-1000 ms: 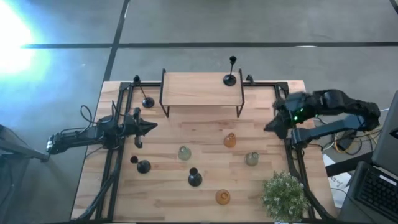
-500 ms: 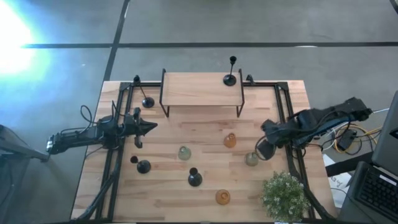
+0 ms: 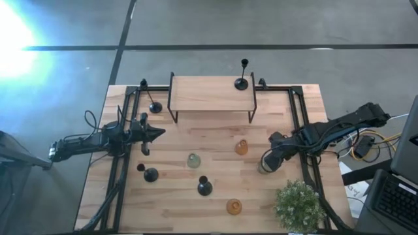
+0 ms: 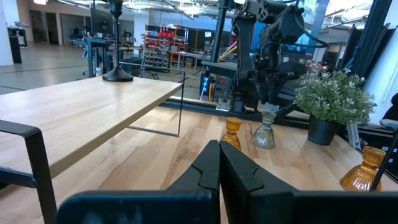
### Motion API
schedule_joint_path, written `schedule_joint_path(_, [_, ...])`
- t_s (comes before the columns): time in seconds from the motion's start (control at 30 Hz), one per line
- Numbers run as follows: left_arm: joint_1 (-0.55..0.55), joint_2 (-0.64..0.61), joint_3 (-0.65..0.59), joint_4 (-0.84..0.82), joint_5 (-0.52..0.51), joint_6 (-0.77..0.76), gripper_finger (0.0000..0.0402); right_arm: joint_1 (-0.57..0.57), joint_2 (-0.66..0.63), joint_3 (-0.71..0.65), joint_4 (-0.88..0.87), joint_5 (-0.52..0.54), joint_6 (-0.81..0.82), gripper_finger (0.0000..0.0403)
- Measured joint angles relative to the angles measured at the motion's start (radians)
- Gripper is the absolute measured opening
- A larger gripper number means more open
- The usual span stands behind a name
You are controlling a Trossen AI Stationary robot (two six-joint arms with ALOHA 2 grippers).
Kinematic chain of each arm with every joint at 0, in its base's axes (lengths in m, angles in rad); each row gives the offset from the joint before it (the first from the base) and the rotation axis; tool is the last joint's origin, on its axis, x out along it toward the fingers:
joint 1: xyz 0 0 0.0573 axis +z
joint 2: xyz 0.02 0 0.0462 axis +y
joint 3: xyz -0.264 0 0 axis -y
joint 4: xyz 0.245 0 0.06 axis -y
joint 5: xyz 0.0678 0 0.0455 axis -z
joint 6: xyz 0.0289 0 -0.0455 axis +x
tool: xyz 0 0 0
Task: Pick & Place candle stick holders
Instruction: Put the green glass candle holder on the shelf
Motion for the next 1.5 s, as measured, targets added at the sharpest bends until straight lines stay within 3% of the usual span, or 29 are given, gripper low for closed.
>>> schedule_joint_path(0.23, [0.000, 0.000, 0.000, 0.000, 0.000, 0.000, 0.0005, 0.000, 0.017, -0.029, 0.035, 0.001, 0.004, 0.0127])
schedule_joint_path(0.67, [0.000, 0.000, 0.000, 0.000, 0.000, 0.000, 0.0005, 0.000, 0.070, -0.117, 0.166, 0.002, 0.029, 0.0095])
schedule_joint_path(1.03, [0.000, 0.000, 0.000, 0.000, 0.000, 0.000, 0.0005, -0.005, 0.076, -0.133, 0.180, 0.005, 0.021, 0.0025])
schedule_joint_path(1.23, [0.000, 0.000, 0.000, 0.000, 0.000, 0.000, 0.0005, -0.032, 0.044, -0.075, 0.047, 0.021, 0.019, 0.0025])
schedule_joint_path(1.5, [0.000, 0.000, 0.000, -0.001, 0.000, 0.000, 0.0005, -0.136, 0.024, 0.147, -0.154, 0.024, -0.112, 0.0025])
